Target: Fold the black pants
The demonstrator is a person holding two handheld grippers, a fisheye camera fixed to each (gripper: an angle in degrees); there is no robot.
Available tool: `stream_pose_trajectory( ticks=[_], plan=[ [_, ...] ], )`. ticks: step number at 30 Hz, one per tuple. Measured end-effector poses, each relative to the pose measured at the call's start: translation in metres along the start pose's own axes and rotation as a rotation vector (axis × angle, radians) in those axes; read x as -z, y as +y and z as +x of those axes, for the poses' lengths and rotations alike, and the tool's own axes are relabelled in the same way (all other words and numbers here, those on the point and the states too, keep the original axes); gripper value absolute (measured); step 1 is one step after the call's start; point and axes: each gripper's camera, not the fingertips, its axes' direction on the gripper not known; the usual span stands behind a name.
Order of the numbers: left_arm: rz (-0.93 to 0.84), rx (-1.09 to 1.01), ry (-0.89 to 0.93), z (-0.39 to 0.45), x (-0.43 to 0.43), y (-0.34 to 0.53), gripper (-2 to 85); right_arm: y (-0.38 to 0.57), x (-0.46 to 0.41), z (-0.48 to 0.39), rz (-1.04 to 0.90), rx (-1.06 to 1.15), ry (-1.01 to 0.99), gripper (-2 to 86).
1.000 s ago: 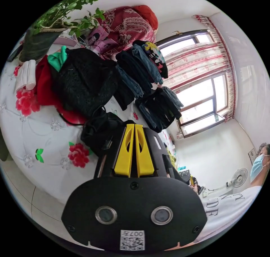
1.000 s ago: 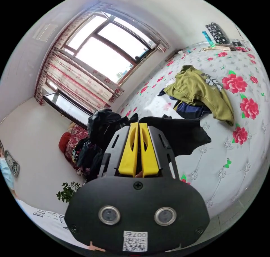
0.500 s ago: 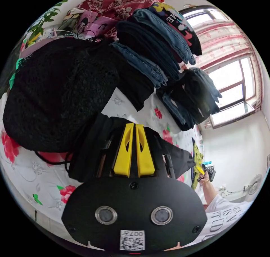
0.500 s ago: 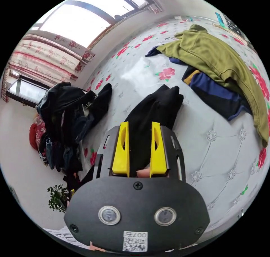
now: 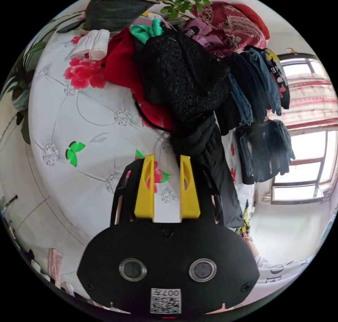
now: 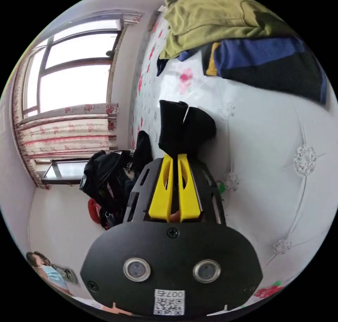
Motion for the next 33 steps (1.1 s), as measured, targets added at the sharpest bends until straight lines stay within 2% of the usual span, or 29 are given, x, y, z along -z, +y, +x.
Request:
stream_pose_trajectory(
  ticks=[1, 3, 4, 6, 9, 11, 14, 19, 22, 26, 28, 30, 33],
  plan=[
    [0.009, 0.016, 0.053, -0.005, -0.006, -0.001, 12.0, 0.002, -0.006, -0.016, -0.023, 0.06, 0.002, 1.5],
    [0.015, 0.019, 0.12, -0.006, -0.018, -0.006, 13.3, 0.03, -0.035, -0.101, -0.183, 0.416, 0.071, 0.7],
    [0.008, 0.005, 0.148, -0.003, -0.027, -0.01, 13.6, 0.045, -0.043, -0.123, -0.222, 0.522, 0.1, 0.7],
    [-0.024, -0.022, 0.151, 0.004, -0.044, -0.015, 13.6, 0.132, -0.069, -0.195, -0.349, 0.946, 0.209, 0.8],
    [-0.023, -0.006, 0.115, 0.005, -0.065, -0.021, 13.0, 0.261, -0.101, -0.221, -0.509, 1.338, 0.273, 1.9],
    [-0.015, 0.008, 0.099, 0.0, -0.069, -0.021, 10.8, 0.328, -0.125, -0.208, -0.653, 1.447, 0.307, 2.9],
    [0.005, 0.008, 0.128, -0.006, -0.067, -0.014, 7.8, 0.403, -0.158, -0.166, -0.942, 1.416, 0.328, 4.1],
    [0.058, -0.14, 0.229, 0.018, -0.041, 0.005, 6.6, 0.422, -0.141, -0.135, -0.965, 1.255, 0.269, 5.2],
    [0.078, -0.364, 0.287, 0.074, -0.029, 0.012, 6.4, 0.39, -0.121, -0.123, -0.888, 1.15, 0.311, 6.1],
    [0.023, -0.701, 0.435, 0.173, -0.033, 0.041, 6.5, 0.323, -0.076, -0.116, -0.68, 0.96, 0.287, 7.7],
    [-0.097, -0.943, 0.577, 0.247, -0.057, 0.087, 7.4, 0.296, -0.052, -0.11, -0.554, 0.888, 0.276, 8.4],
    [-0.188, -1.094, 0.668, 0.292, -0.088, 0.131, 8.8, 0.268, -0.028, -0.096, -0.439, 0.792, 0.262, 9.3],
    [-0.405, -1.145, 0.707, 0.333, -0.165, 0.189, 10.7, 0.241, -0.013, -0.072, -0.385, 0.681, 0.251, 10.7]
  ],
)
